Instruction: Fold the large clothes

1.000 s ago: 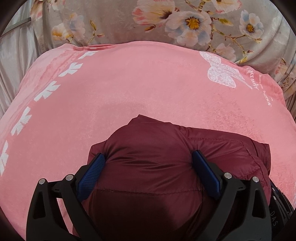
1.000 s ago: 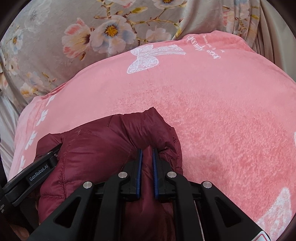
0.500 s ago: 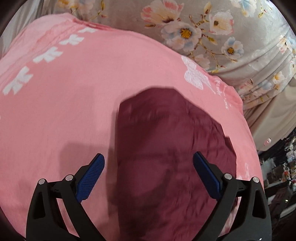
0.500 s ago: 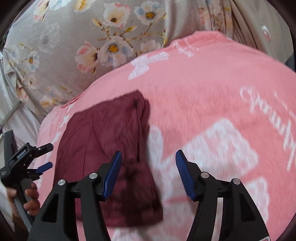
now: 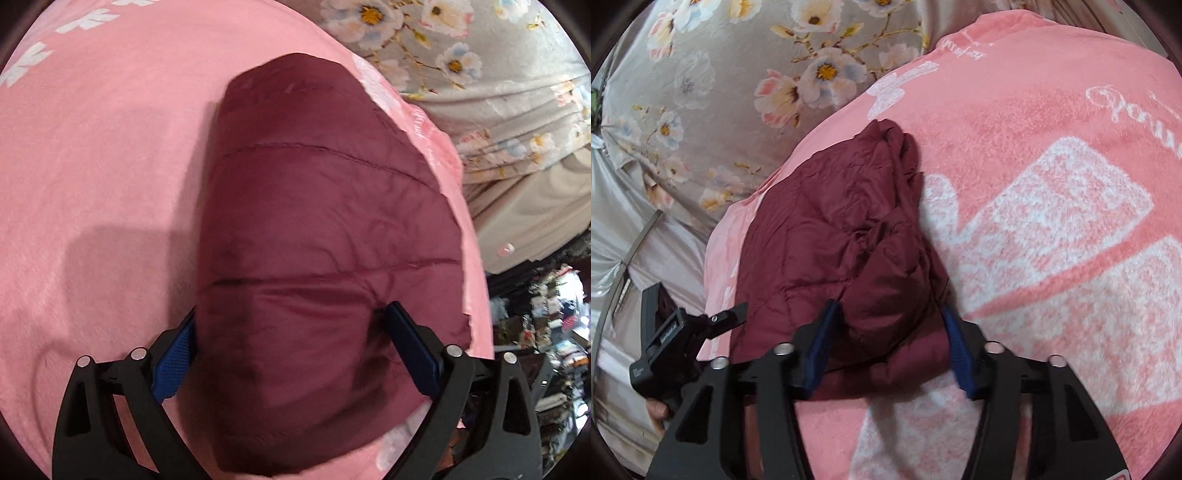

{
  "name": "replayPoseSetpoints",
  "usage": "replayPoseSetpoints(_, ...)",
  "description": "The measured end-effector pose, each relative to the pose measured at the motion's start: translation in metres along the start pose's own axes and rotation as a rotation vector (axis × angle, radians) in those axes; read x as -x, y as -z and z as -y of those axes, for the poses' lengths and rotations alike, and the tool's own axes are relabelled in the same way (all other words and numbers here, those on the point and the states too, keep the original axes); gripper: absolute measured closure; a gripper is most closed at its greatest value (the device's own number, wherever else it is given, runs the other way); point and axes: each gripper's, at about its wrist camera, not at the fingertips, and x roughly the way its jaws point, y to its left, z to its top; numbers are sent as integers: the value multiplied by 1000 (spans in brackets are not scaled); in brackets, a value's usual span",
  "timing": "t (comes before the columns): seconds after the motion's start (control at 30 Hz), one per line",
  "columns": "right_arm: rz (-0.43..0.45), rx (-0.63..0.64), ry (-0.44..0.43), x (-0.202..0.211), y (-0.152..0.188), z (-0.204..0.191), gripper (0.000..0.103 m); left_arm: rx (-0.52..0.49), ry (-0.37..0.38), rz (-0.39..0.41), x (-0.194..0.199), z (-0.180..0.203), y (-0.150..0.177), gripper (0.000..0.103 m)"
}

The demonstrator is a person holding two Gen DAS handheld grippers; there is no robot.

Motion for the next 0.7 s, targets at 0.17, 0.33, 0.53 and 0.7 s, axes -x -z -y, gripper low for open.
replayPoseSetpoints(0.17, -40, 43, -23, 15, 20, -7, 63, -69, -22, -11, 11, 7, 5, 13)
replayPoseSetpoints(0.33, 31, 44, 49, 22, 14, -6, 37, -4, -13, -2, 11, -7, -3, 13)
replayPoseSetpoints(0.53, -28, -136, -77, -3, -11, 18, 25, 52, 34, 5, 5, -16, -17, 9)
replayPoseSetpoints(0.7, -34, -98, -100, -22, -17, 3, 34, 26, 62, -6, -5, -2, -21, 7)
